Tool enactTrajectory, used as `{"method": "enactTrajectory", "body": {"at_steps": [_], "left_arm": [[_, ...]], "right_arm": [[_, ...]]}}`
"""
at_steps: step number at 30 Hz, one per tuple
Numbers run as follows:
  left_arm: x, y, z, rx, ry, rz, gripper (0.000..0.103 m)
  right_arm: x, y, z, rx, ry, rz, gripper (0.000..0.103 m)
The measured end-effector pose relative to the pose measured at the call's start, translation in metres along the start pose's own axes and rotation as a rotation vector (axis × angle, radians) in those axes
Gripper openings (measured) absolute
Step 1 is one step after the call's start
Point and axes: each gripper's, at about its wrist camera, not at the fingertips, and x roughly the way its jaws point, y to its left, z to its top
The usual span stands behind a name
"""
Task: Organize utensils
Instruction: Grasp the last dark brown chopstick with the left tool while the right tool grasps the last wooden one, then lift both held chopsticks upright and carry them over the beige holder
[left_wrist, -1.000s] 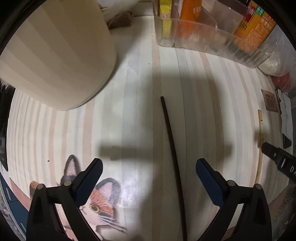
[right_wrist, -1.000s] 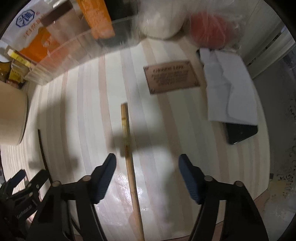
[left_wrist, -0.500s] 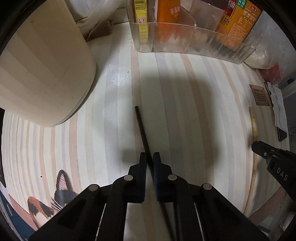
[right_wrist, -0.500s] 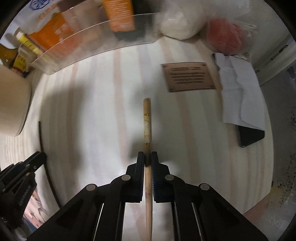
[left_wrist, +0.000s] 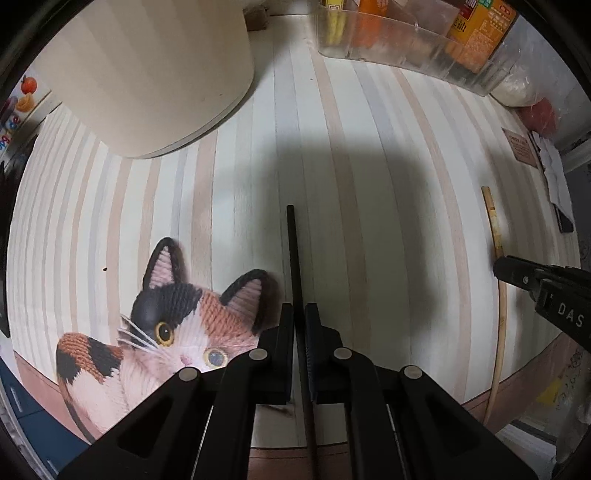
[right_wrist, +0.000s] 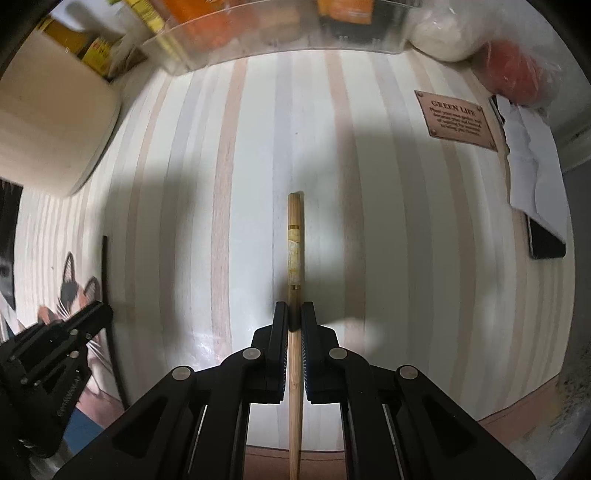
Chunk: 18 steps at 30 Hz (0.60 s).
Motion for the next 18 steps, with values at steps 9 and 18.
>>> {"method": "enactTrajectory", "body": {"at_steps": [9, 18], "left_arm": [[0.006, 0.006, 0.013, -0.014, 0.001, 0.006, 0.008], [0.004, -0.004, 0.011, -0.001, -0.003, 0.018, 0.005]], "right_arm": [[0.009, 0.022, 0.025, -0.053, 0.031, -0.068, 0.008], [0.012, 0.044, 0.039, -0.053, 0.016, -0.100, 0.008]]}}
